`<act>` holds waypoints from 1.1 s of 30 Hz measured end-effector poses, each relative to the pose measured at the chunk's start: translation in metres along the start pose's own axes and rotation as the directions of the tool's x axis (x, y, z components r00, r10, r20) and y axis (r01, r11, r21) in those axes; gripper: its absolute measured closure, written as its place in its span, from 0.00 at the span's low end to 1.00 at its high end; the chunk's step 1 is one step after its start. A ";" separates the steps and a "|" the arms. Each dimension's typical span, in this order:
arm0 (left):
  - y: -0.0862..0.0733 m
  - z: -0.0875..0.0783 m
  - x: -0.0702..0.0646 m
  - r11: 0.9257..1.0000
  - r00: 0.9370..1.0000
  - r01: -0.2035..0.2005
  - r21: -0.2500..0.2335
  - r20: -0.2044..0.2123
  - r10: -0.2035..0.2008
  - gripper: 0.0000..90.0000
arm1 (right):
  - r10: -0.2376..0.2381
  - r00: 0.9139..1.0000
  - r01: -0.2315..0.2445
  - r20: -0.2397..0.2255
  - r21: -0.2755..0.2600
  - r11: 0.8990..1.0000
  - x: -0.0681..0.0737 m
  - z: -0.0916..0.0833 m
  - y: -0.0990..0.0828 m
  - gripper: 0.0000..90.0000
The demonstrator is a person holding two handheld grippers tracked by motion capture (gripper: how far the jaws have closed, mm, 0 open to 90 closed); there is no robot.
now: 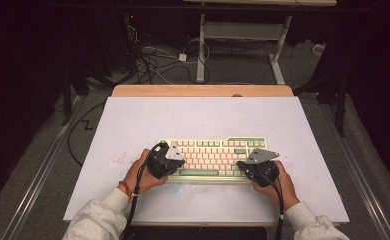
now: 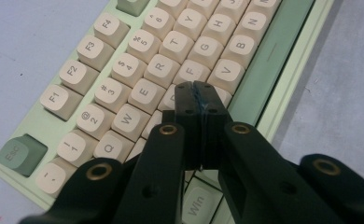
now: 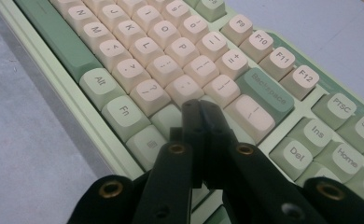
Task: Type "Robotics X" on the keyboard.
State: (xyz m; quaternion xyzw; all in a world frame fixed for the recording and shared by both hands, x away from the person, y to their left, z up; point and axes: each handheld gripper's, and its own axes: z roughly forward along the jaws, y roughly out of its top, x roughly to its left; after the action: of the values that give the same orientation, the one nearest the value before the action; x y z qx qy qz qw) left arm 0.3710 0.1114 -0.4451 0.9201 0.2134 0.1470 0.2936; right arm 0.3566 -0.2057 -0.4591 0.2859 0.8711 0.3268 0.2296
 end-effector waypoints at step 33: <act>-0.001 -0.003 0.000 1.000 0.999 -0.016 -0.013 -0.029 0.016 0.94 | -0.008 1.000 0.008 0.005 0.006 1.000 0.001 -0.001 0.001 1.00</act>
State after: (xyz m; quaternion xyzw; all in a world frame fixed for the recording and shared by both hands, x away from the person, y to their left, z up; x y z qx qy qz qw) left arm 0.3692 0.1136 -0.4431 0.9176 0.2092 0.1643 0.2955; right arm 0.3555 -0.2051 -0.4580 0.2838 0.8726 0.3224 0.2324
